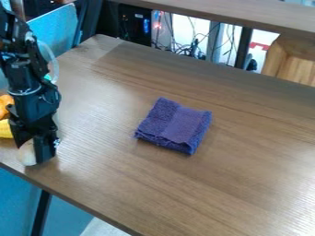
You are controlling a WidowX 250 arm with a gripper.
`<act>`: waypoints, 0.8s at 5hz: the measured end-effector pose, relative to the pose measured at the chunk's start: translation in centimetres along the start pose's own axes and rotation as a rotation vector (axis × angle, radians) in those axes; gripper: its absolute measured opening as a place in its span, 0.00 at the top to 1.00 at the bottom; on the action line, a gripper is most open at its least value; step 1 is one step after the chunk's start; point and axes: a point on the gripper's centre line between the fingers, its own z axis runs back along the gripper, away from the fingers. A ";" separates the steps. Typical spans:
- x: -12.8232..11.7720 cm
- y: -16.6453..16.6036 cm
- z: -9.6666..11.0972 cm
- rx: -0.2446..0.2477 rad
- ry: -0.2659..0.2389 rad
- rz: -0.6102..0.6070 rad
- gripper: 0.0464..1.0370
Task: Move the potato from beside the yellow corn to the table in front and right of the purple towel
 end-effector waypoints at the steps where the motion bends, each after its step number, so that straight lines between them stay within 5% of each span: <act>1: -0.3 -0.1 -0.1 0.005 0.005 0.019 0.40; 3: 0.9 -3.1 3.5 0.058 -0.060 -0.036 0.40; 4: 3.6 -6.6 5.0 0.112 -0.007 -0.085 0.40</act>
